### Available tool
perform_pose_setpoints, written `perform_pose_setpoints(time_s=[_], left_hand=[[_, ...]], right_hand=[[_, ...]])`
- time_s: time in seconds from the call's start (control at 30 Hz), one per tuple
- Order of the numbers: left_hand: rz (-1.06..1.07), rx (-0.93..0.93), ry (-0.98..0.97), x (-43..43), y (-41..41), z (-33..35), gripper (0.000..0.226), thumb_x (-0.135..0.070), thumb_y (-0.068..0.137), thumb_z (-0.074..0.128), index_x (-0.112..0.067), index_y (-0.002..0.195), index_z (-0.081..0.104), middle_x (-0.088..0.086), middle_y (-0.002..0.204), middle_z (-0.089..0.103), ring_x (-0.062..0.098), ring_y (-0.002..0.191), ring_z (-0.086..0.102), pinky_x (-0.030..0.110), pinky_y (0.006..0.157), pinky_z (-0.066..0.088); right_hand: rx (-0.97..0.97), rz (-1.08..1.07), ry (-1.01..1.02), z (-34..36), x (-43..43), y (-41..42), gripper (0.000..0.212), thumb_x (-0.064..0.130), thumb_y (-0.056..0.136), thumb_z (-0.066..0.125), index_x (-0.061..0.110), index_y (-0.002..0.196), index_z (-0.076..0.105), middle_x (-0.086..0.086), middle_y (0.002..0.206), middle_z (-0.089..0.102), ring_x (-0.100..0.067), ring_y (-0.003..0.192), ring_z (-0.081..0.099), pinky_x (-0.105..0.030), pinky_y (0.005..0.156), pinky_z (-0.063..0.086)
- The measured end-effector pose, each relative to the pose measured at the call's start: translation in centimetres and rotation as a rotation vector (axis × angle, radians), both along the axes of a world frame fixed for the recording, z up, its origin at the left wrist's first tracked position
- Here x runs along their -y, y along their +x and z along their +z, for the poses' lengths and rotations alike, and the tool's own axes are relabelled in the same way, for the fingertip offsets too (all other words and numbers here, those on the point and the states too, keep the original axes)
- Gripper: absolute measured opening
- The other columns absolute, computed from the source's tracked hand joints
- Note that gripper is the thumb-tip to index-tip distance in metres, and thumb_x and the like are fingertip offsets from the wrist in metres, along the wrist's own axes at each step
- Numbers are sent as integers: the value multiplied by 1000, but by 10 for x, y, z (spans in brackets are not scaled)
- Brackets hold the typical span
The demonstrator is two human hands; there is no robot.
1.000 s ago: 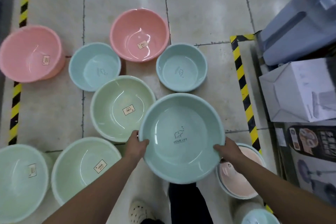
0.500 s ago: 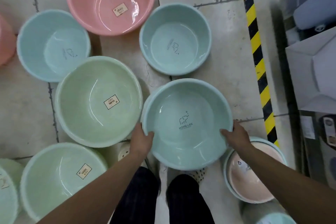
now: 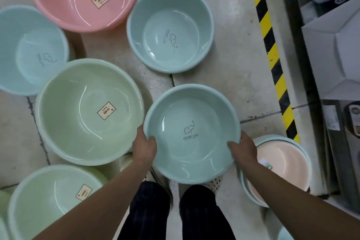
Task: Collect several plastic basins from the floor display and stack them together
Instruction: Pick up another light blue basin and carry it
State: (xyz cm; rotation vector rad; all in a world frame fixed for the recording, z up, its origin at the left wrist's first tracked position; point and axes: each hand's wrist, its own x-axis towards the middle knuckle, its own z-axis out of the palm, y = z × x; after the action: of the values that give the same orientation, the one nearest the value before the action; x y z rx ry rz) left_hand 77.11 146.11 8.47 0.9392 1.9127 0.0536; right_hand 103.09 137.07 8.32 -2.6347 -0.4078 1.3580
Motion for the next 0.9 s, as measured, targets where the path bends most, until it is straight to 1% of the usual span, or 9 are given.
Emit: perform_pose_setpoints(time_s=[0.1, 0.2, 0.3, 0.47, 0.53, 0.6, 0.7, 0.8, 0.9], left_hand=[[-30, -23, 11, -1, 2, -13, 49, -5, 91, 51, -16, 138, 48, 11, 115, 64, 30, 104, 59, 36, 93, 47], [-23, 21, 40, 1, 3, -29, 50, -3, 91, 54, -18, 139, 49, 4, 116, 61, 25, 106, 57, 38, 99, 46], [30, 48, 48, 2, 6, -45, 49, -4, 91, 54, -19, 138, 49, -1, 112, 58, 22, 102, 54, 37, 96, 46], [53, 40, -71, -8, -1, -59, 34, -9, 90, 60, -11, 123, 59, 5, 102, 61, 28, 97, 62, 34, 83, 48], [47, 69, -100, -19, -4, -49, 30, -10, 89, 61, -17, 118, 60, 5, 102, 63, 26, 93, 62, 32, 81, 48], [102, 94, -127, -32, -6, -32, 24, -11, 86, 62, -21, 107, 58, 6, 98, 67, 28, 89, 64, 37, 82, 54], [183, 119, -147, -56, -8, 9, 16, -10, 84, 63, -18, 98, 61, 6, 85, 67, 25, 77, 65, 36, 74, 55], [182, 174, -150, -83, -13, 55, 4, -14, 85, 63, -15, 89, 64, 10, 89, 69, 29, 83, 67, 38, 75, 56], [162, 210, -115, -122, -17, 104, 4, -22, 81, 64, -20, 84, 63, 10, 90, 70, 32, 87, 68, 45, 82, 57]], right_hand=[[-6, -54, -9, -13, 1, 1, 45, 13, 81, 66, 11, 126, 60, -16, 117, 66, -34, 105, 61, -35, 84, 47], [-1, -82, -6, -29, 5, 2, 44, 13, 86, 66, 13, 129, 59, -13, 117, 67, -30, 100, 60, -32, 80, 44], [-16, -103, 31, -44, 8, 4, 43, 14, 88, 66, 15, 130, 57, -11, 114, 66, -30, 102, 61, -33, 82, 46], [-98, -56, 50, -39, 7, 7, 45, 12, 92, 61, 15, 135, 49, -3, 109, 58, -23, 97, 55, -28, 80, 40], [-100, -53, 47, -28, 0, 10, 40, 13, 92, 60, 16, 132, 51, -4, 109, 60, -25, 97, 57, -29, 79, 43], [-89, -69, 43, -7, -14, 11, 30, 14, 92, 58, 16, 122, 56, -8, 109, 65, -28, 96, 61, -35, 81, 50], [-72, -78, 62, 34, -45, 13, 27, 13, 90, 58, 14, 116, 61, -11, 105, 68, -32, 96, 64, -44, 86, 55], [-49, -71, 90, 85, -82, 16, 26, 12, 89, 59, 21, 113, 60, -5, 96, 67, -31, 93, 64, -44, 83, 55], [-44, -50, 133, 132, -124, 15, 25, 11, 88, 59, 22, 110, 60, -6, 99, 68, -28, 88, 65, -39, 75, 55]])
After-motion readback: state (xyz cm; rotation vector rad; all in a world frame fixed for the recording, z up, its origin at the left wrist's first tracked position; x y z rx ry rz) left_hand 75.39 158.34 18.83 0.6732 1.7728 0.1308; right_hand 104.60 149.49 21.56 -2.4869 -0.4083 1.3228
